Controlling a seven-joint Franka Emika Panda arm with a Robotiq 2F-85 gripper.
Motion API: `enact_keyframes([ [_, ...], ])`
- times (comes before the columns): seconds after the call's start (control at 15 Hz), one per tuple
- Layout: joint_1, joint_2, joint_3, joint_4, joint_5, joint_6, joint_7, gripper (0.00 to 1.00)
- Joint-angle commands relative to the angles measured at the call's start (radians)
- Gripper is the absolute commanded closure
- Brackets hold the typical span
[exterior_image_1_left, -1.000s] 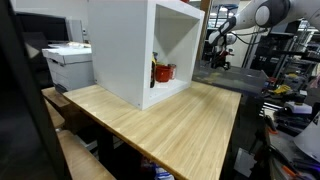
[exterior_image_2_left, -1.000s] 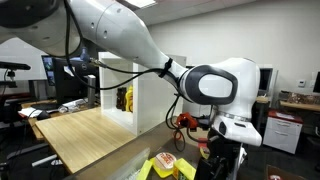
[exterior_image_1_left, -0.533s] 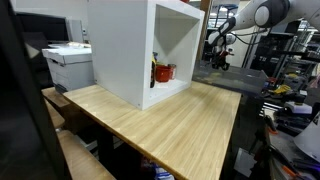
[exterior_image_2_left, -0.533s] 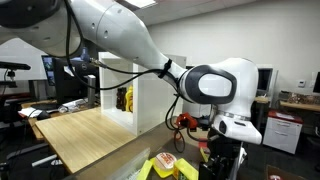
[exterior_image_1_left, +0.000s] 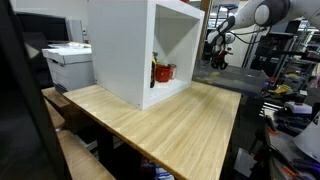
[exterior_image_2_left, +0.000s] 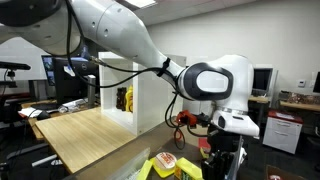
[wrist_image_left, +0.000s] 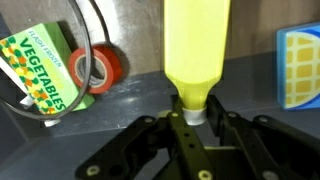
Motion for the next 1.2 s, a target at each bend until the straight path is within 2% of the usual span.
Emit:
enact_keyframes([
  [0.0, 0.045, -0.115, -0.024, -0.124, -0.02, 0.079, -0.017, 0.9],
  [0.2, 0.088, -0.187, -0.061, -0.193, -0.045, 0.182, -0.022, 0.9],
  [0.53, 0.22, -0.298, -0.174, -0.336, -0.22, 0.363, 0.001, 0.9],
  [0.67, 0.256, -0.339, -0.2, -0.387, -0.261, 0.404, -0.008, 0.9],
  [0.87, 0.305, -0.399, -0.23, -0.458, -0.311, 0.456, -0.017, 0.9],
  [1.13, 0.329, -0.485, -0.222, -0.524, -0.411, 0.505, -0.016, 0.9],
])
